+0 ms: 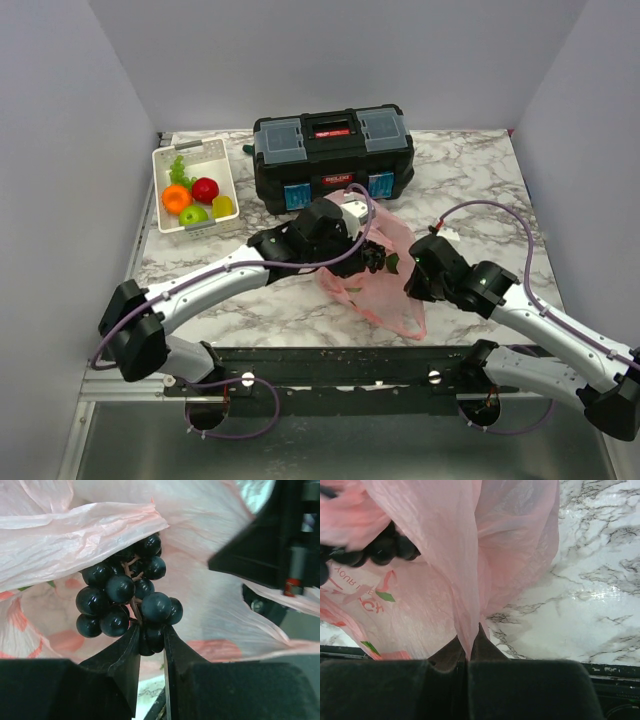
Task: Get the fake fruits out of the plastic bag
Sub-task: Take out the fake fruit from the plastic bag, then place the fake fruit in the bin.
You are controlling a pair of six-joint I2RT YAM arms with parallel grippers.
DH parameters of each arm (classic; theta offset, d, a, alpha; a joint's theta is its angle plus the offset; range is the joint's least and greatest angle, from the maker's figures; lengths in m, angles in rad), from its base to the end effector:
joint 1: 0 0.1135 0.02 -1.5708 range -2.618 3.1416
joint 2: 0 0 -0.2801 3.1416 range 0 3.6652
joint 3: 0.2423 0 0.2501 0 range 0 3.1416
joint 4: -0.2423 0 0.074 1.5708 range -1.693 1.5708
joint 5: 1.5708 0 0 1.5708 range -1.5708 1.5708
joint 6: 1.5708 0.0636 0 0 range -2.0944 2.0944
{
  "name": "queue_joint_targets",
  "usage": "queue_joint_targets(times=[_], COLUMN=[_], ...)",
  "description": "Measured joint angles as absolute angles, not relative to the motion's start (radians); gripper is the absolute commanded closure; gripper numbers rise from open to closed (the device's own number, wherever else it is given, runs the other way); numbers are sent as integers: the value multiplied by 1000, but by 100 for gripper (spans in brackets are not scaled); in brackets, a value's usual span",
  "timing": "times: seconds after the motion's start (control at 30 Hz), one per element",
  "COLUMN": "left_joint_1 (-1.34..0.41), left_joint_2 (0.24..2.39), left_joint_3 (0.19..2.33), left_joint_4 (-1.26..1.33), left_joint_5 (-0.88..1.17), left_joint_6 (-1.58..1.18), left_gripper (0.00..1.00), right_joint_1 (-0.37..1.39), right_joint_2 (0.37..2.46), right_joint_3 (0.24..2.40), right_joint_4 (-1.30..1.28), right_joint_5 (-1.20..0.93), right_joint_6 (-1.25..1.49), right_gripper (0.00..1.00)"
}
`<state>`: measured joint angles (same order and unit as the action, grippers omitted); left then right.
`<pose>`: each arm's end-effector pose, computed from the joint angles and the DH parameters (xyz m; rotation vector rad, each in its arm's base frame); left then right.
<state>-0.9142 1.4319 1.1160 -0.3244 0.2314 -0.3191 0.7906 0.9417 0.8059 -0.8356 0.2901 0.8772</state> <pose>0.1958 -0.2779 0.2913 0.8207 2.2083 -0.9058 0.1395 0.1151 0.2551 0.2220 2.5040 0.3282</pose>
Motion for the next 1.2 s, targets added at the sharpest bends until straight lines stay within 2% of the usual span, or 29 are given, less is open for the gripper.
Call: queue_joint_targets(times=[0.43,0.67,0.93,1.2], left_joint_1=[-910,-866,-696,-513], left_joint_2=[1162,1074,921,889], left_joint_3=[1074,1066,1070,1092], left_joint_4=[-369,-443,-508,-584], left_joint_5=[443,467,354,140], left_joint_6=[-216,-175,-161,-165], left_gripper=[100,100,100,100], right_joint_1=[791,791,791,791], right_joint_2=[940,935,920,915], right_joint_3=[802,796,793,791], right_joint_4=[-830,-825,-816,-808], right_joint_5=[325,326,327,327], right_joint_6=[878,878,878,877], right_gripper=[99,99,99,99])
